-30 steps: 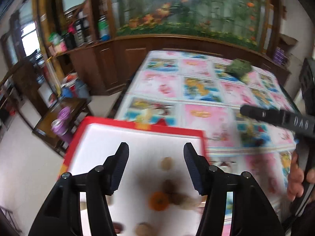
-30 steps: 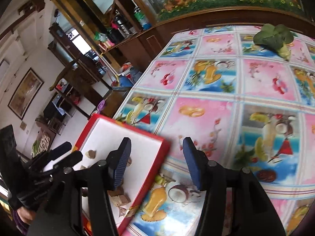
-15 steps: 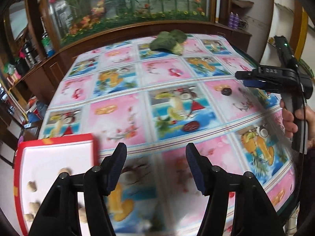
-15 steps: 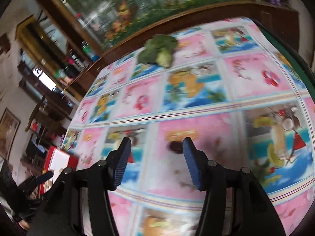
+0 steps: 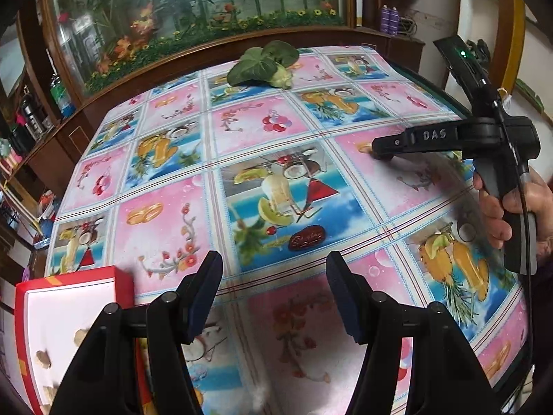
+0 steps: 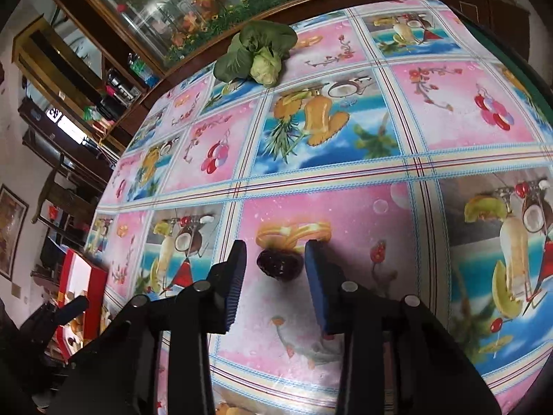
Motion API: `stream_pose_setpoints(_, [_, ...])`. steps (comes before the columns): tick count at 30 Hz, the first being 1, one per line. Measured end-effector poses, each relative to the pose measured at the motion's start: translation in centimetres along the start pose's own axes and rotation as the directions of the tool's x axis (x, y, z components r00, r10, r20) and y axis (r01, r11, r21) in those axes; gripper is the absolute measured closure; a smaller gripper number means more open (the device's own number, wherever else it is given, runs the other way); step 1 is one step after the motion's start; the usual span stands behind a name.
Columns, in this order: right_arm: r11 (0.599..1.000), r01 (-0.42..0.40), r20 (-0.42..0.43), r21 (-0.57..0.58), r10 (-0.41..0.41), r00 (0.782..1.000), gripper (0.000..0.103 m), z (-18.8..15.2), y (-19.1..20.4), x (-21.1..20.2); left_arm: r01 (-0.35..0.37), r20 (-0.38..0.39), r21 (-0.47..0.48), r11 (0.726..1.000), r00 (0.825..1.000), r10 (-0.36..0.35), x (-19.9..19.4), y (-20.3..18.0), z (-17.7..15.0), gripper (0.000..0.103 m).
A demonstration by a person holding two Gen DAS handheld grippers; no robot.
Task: Organize fruits
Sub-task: 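Grasp a red date with the left tool while the right tool grasps another date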
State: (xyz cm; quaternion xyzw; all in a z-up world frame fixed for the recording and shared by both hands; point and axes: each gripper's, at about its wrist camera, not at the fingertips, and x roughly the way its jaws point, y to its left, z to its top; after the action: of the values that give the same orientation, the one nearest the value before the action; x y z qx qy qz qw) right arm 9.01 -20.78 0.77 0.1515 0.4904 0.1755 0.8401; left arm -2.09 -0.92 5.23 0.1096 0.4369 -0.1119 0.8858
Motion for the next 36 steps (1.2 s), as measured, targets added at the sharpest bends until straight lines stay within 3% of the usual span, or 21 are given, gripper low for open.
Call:
stream_pose_setpoints(8, [0.968,0.170,0.021,-0.185,-0.169,0.985,0.078,-0.9,2.9,0.8,0.008,-0.007,0.037,0.999,1.000,-0.007,1.4,-1.5,0.5,0.041])
stream_pose_setpoints(11, [0.960,0.194,0.036,-0.200,-0.190,0.981,0.079,-1.1,3.2,0.8,0.007,0.009,0.067,0.998,1.000,-0.007,2.0,-2.3,1.0,0.041])
stream_pose_setpoints(18, [0.998,0.056,0.097,-0.036,-0.053,0.994,0.079,-0.1,0.7,-2.8,0.025,-0.006,0.070,0.997,1.000,-0.025,3.5,-2.7,1.4,0.044])
stream_pose_setpoints(22, [0.999,0.004,0.121,0.050,-0.010,0.993,0.079,0.0,-0.5,-3.9,0.035,-0.022,0.080,0.996,0.999,-0.033,4.3,-3.2,1.2,0.059])
stream_pose_setpoints(29, [1.000,-0.001,0.111,0.030,-0.003,0.994,0.078,-0.4,0.5,-3.4,0.078,-0.033,0.070,0.994,0.997,-0.076,4.5,-3.3,1.0,0.085])
stream_pose_setpoints(36, [1.000,0.001,0.120,0.016,-0.003,0.993,0.078,-0.6,0.8,-3.4,0.084,-0.010,0.033,0.996,0.996,-0.084,4.5,-3.2,0.7,0.088])
